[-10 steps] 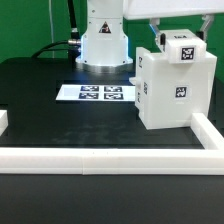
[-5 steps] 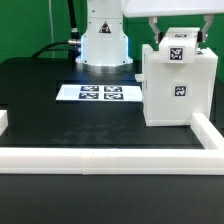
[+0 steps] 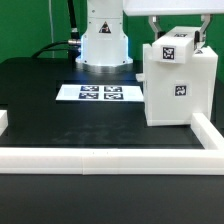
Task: Assemble cabinet
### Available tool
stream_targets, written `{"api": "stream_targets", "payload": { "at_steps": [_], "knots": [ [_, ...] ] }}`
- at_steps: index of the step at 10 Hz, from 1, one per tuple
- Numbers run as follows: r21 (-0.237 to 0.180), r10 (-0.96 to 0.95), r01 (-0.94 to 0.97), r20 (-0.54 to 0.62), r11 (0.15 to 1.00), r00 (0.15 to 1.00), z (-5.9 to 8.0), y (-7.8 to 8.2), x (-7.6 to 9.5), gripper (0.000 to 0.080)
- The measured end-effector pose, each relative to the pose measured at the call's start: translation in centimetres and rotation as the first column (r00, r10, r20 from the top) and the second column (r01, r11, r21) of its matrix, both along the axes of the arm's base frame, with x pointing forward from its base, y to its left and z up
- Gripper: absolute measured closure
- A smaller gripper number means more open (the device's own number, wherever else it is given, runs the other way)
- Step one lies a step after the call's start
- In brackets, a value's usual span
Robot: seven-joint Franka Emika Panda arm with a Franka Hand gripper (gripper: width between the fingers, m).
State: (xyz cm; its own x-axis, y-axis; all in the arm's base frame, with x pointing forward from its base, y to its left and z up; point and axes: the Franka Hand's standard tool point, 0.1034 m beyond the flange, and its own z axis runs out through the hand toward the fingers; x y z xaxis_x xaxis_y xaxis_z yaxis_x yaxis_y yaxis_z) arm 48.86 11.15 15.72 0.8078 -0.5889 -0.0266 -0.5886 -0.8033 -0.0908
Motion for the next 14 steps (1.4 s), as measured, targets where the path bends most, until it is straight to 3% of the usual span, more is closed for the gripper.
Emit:
{"api": "stream_targets", "payload": {
  "at_steps": [6,10,14],
  "knots": [
    [0.001,-0.391,0.392,-0.046,0.92,0.919,-0.22,0.24,-0.36,0.0239],
    [-0.006,-0.515,0.516,-0.066,0.857,0.855,-0.2,0.07,-0.43,0.0239],
    [-0.008,-0.682,0.684,-0.09,0.729,0.726,-0.22,0.02,-0.45,0.0239]
  ]
}}
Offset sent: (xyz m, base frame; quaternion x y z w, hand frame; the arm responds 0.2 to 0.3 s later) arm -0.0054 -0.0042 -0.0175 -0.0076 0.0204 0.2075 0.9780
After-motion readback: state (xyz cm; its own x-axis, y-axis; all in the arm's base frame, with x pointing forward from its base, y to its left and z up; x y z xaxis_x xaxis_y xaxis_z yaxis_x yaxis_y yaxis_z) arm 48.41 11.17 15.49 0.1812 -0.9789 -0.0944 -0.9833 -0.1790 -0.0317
